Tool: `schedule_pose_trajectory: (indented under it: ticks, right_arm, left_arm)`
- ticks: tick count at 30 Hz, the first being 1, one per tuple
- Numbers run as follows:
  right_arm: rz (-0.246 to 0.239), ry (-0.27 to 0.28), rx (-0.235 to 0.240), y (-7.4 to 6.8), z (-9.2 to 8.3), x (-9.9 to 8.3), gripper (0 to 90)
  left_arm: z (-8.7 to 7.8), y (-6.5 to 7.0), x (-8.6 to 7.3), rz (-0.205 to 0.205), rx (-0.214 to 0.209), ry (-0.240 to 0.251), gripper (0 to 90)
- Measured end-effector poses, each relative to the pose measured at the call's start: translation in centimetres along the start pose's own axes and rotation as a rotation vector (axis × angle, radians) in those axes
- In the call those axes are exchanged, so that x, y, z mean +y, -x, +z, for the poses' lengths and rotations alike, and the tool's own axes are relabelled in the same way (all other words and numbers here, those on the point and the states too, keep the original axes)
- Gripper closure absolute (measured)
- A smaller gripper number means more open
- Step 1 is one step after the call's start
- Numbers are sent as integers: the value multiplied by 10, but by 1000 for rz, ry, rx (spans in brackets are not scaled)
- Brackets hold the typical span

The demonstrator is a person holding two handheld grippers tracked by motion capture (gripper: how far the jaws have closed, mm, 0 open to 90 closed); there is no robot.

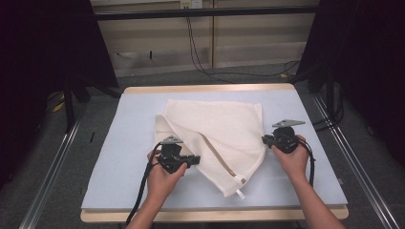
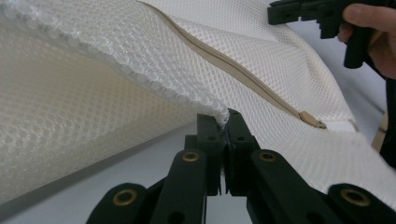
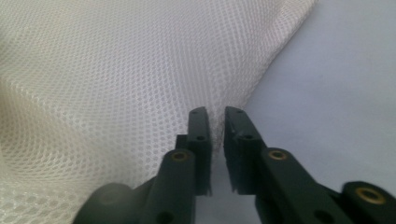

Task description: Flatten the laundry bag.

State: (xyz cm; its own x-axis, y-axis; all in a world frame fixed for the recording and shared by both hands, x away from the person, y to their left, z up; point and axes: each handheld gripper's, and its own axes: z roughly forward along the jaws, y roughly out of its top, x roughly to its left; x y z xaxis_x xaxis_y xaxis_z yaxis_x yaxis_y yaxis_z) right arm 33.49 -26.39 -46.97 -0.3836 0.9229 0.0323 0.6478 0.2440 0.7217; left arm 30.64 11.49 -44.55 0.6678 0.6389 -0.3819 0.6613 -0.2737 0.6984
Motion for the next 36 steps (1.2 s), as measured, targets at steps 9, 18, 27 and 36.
schedule_pose_trajectory:
  ticks: [9,18,27,36]
  right_arm:
    - [-137,57,-7,-29,-13,11,710]
    - [-150,95,204,-75,-6,22,610]
    - [-241,46,318,-109,7,16,610]
    - [-299,14,328,-115,11,7,640]
  left_arm:
    - [4,2,-12,-14,-9,-14,872]
    - [4,6,-19,-3,-13,-9,868]
    - [-1,-4,-16,-41,-31,3,765]
    - [-11,-26,2,-153,-30,135,543]
